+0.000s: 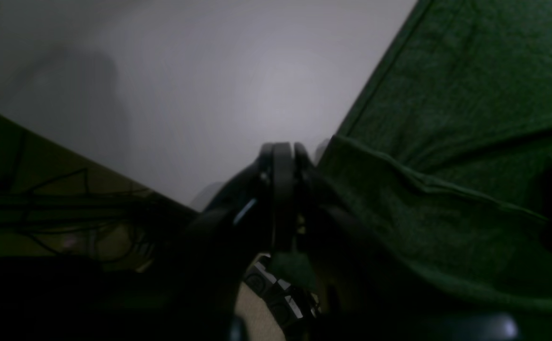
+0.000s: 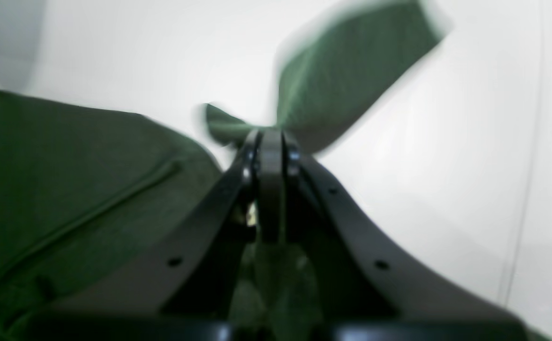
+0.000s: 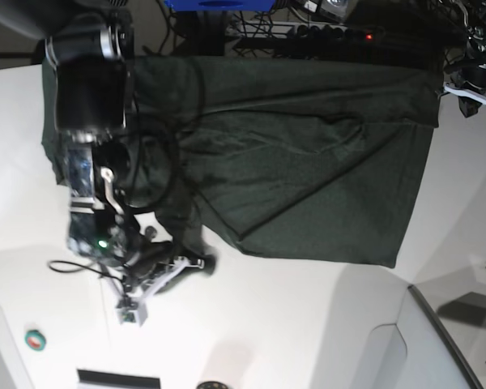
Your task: Layout the t-shirt on the table in an organized manner, then fold the t-shirt properly
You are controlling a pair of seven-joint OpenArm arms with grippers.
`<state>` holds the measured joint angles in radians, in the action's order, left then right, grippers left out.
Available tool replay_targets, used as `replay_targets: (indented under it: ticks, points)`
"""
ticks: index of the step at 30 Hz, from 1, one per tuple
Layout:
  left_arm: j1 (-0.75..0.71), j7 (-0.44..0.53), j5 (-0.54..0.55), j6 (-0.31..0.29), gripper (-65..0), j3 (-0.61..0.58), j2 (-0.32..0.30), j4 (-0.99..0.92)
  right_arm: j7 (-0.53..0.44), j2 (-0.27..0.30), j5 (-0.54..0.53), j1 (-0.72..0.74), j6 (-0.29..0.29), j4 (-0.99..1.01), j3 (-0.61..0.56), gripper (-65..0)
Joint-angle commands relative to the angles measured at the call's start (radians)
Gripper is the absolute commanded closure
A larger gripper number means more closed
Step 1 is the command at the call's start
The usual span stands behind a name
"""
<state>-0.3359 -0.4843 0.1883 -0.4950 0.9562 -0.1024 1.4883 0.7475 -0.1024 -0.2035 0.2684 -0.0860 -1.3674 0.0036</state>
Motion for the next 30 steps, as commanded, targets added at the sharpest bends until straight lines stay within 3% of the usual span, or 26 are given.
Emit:
replay_targets:
  ticks: [1, 8, 12, 16, 20, 26, 30]
  points:
    - [-0.001, 0.019, 0.012, 0.005, 0.0, 0.004, -0.015, 0.019, -0.001, -0.001, -0.007, 0.002, -0.016, -0.085, 0.000, -0.2]
    - [-0.001, 0.019, 0.012, 0.005, 0.0, 0.007, -0.016, 0.019, 0.120, 0.030, -0.009, -0.174, -0.128, -0.594, 0.002, -0.2]
    - [-0.001, 0.019, 0.012, 0.005, 0.0, 0.008, -0.016, 0.019, 0.113, 0.030, -0.009, -0.249, -0.240, -0.668, 0.006, -0.2]
    - [-0.001, 0.019, 0.012, 0.005, 0.0, 0.010, -0.035, 0.019, 0.113, 0.025, -0.011, -0.303, -0.410, -0.666, -0.021, -0.2]
    - [-0.004, 0.019, 0.012, 0.005, 0.0, 0.011, -0.056, 0.021, 0.122, 0.030, -0.011, -0.340, -0.612, -0.665, -0.152, -0.2]
    - [-0.010, 0.019, 0.012, 0.005, 0.0, 0.011, -0.061, 0.021, 0.122, 0.079, -0.007, -0.369, -0.612, -0.643, -0.426, -0.3]
    - [-0.010, 0.019, 0.012, 0.005, 0.0, 0.011, -0.059, 0.019, 0.129, 0.074, -0.006, -0.364, -0.612, -0.547, -0.489, -1.4]
